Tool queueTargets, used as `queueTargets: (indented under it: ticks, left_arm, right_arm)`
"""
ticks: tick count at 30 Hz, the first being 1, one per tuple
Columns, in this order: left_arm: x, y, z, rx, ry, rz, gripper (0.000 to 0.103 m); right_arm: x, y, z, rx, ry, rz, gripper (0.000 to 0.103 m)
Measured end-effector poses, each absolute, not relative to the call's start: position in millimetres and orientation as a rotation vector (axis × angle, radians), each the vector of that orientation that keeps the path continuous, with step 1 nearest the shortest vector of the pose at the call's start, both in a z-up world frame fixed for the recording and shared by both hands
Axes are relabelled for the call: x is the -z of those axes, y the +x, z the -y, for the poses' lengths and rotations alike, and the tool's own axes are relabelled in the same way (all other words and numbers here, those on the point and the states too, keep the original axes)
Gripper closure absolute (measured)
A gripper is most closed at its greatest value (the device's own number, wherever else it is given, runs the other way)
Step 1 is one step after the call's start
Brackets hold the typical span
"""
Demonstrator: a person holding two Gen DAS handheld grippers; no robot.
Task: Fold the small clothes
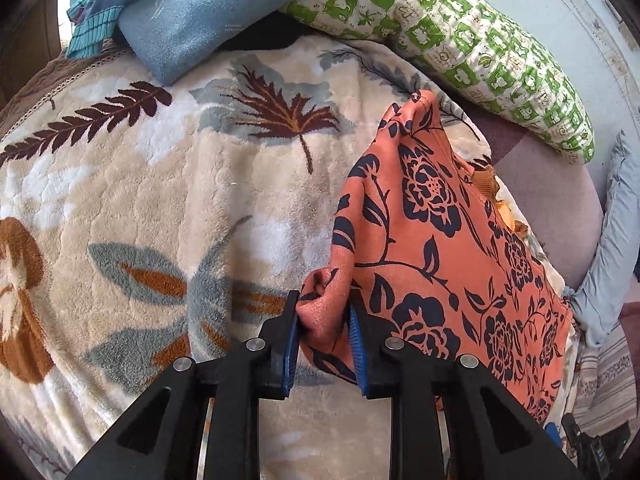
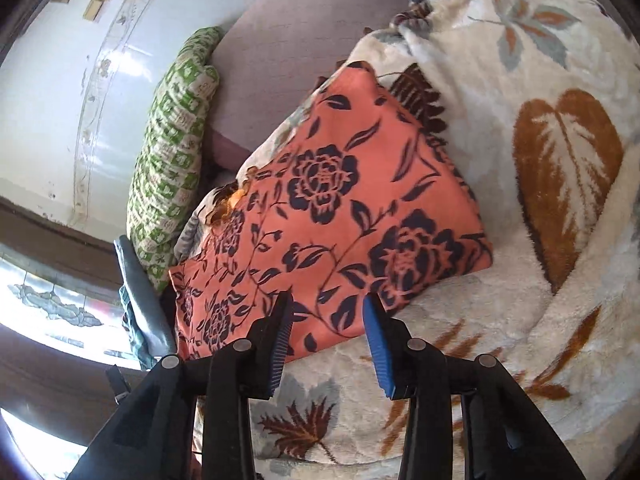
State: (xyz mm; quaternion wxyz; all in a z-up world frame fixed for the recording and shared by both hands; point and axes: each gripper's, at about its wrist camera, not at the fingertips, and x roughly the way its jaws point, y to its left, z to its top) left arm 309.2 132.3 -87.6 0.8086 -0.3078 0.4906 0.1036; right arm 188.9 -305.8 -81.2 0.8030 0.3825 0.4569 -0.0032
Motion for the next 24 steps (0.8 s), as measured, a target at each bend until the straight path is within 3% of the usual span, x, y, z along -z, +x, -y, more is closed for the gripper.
queueTargets:
  ticks: [8, 13, 17, 24]
  left_arm:
    - [84, 304, -138, -0.188, -0.674, -1.044, 0.08]
    - [88, 297, -155, -0.117, -0.784, -1.022, 0.071]
    - [93, 295, -167, -0.113, -0.823, -1.005, 0.066]
    - [107, 297, -182, -0.126, -0.887, -1.014, 0.065]
  right_arm:
    - [65, 252, 204, -0.173, 0.559, -1.064, 0.064]
    - [63, 310, 120, -0.298, 0.35, -1.112, 0.057]
    - [69, 355, 63, -0.36, 0.295, -1.11, 0.051]
    - [99, 425, -18, -0.403, 0.197, -1.156, 0.05]
